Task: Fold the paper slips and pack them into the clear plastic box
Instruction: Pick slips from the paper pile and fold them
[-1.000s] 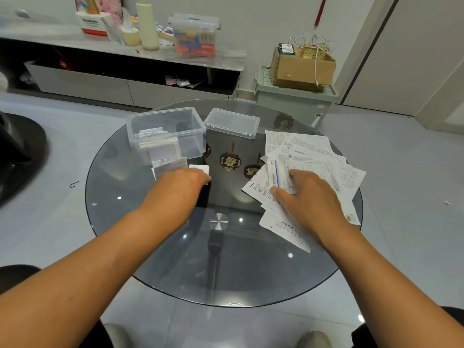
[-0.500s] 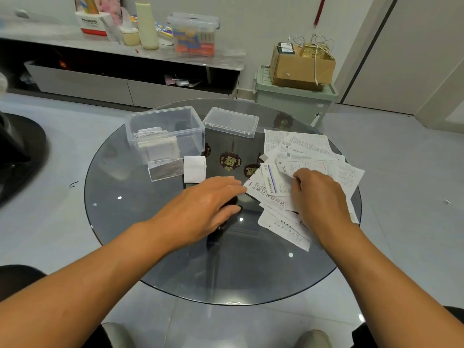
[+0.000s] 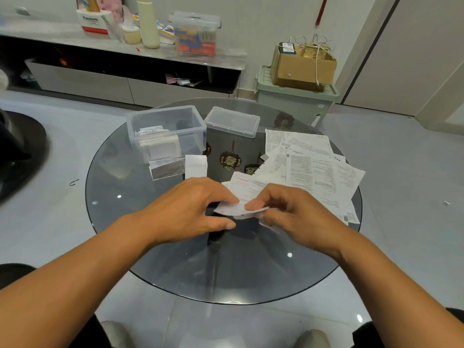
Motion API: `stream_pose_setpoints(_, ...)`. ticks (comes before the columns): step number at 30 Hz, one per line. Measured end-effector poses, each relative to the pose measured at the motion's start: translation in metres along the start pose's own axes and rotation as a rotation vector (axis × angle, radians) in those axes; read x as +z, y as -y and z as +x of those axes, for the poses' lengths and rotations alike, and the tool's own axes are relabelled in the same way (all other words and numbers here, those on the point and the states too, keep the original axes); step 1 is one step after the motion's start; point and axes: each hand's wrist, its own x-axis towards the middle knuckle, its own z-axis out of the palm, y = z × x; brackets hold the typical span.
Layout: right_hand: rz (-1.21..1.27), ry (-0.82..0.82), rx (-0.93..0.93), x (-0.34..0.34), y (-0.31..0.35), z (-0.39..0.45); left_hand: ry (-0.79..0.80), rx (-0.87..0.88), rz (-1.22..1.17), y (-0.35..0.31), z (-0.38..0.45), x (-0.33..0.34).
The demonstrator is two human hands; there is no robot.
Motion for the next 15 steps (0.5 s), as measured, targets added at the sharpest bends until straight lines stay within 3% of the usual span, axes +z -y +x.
stream_pose_setpoints(8, 0.104, -0.076, 0.113, -0.001, -0.002, 0.000, -0.079, -0.186, -0.382, -0.016, -0.002, 0.009)
stream_pose_setpoints(12, 0.029, -0.250, 0.175, 0.010, -0.003, 0.004, -0.126, -0.250, -0.360, -0.025, 0.003, 0.022)
stream_pose_setpoints(15, -0.077, -0.291, 0.197, 0.016, -0.004, 0.007, -0.162, -0.306, -0.280, -0.025, 0.006, 0.026)
